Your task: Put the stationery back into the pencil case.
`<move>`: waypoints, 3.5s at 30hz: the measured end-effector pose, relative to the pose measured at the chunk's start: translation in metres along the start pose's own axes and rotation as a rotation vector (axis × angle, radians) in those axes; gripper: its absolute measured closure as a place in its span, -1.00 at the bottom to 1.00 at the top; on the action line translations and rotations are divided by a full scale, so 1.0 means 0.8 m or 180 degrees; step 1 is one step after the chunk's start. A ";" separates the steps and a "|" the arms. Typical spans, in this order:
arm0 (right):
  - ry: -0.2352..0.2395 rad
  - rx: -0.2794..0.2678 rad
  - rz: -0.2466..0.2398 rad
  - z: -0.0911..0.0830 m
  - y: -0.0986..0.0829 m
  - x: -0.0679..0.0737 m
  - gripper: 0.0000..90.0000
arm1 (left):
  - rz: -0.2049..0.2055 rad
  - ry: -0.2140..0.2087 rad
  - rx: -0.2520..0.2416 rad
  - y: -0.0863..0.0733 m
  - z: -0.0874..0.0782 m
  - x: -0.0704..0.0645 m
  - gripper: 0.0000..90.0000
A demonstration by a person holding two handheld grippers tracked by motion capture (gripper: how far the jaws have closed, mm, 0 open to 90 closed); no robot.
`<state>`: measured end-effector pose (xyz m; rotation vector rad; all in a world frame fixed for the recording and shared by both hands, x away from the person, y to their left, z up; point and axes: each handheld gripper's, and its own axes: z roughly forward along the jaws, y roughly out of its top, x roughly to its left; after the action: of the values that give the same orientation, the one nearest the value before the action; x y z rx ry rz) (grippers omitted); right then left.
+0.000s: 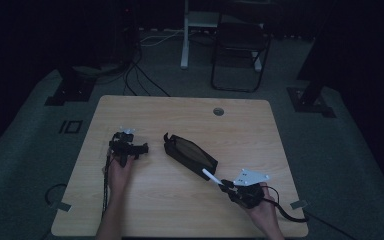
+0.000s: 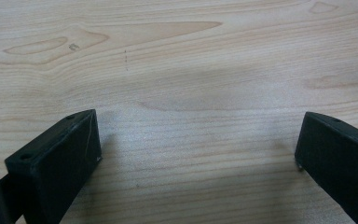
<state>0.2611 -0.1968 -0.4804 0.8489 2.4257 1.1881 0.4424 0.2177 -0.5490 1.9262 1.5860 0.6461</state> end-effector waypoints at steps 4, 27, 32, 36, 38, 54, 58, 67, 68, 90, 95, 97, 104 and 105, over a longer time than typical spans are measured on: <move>-0.0015 -0.0016 0.0009 -0.003 0.001 -0.002 0.75 | 0.0001 0.0000 0.0000 0.000 0.000 0.000 -0.99; -0.0093 -0.0149 0.0091 -0.030 0.011 -0.016 0.75 | 0.0000 0.0000 0.0000 0.000 0.000 0.000 -0.99; -0.0121 -0.0166 0.0091 -0.034 0.014 -0.019 0.75 | 0.0000 0.0000 0.0000 0.000 0.000 0.000 -0.99; -0.0136 -0.0165 0.0085 -0.037 0.018 -0.020 0.75 | 0.0001 0.0000 0.0000 0.000 0.000 0.000 -0.99; -0.0139 -0.0168 0.0082 -0.037 0.020 -0.022 0.75 | 0.0000 0.0000 0.0000 0.000 0.000 0.000 -0.99; -0.0153 -0.0239 0.0077 -0.043 0.036 -0.030 0.75 | 0.0001 0.0000 -0.0001 0.000 0.000 0.000 -0.99; -0.0159 -0.0270 0.0072 -0.044 0.041 -0.032 0.75 | 0.0000 0.0000 0.0000 0.000 0.000 0.000 -0.99; -0.0184 -0.0264 0.0031 -0.042 0.052 -0.037 0.75 | 0.0001 0.0001 0.0000 0.000 0.000 0.000 -0.99; -0.0187 -0.0268 0.0035 -0.041 0.053 -0.038 0.75 | 0.0001 0.0001 -0.0001 0.000 0.000 0.000 -0.99; -0.0198 -0.0335 -0.0030 -0.037 0.077 -0.039 0.75 | 0.0000 0.0000 0.0000 0.000 0.000 0.000 -0.99; -0.0196 -0.0345 -0.0049 -0.036 0.082 -0.038 0.75 | 0.0001 0.0000 0.0000 0.000 0.000 0.000 -0.99; -0.0193 -0.0357 -0.0066 -0.035 0.086 -0.038 0.75 | 0.0001 0.0000 0.0000 0.000 0.000 0.000 -0.99; -0.0184 -0.0397 -0.0097 -0.033 0.094 -0.037 0.75 | 0.0002 0.0000 0.0001 0.000 0.000 0.000 -0.99; -0.0177 -0.0404 -0.0109 -0.033 0.096 -0.037 0.75 | 0.0000 0.0000 -0.0001 0.000 0.000 0.000 -0.99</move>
<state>0.2994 -0.1943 -0.4033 0.7889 2.2846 1.2731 0.4424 0.2178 -0.5490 1.9261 1.5858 0.6464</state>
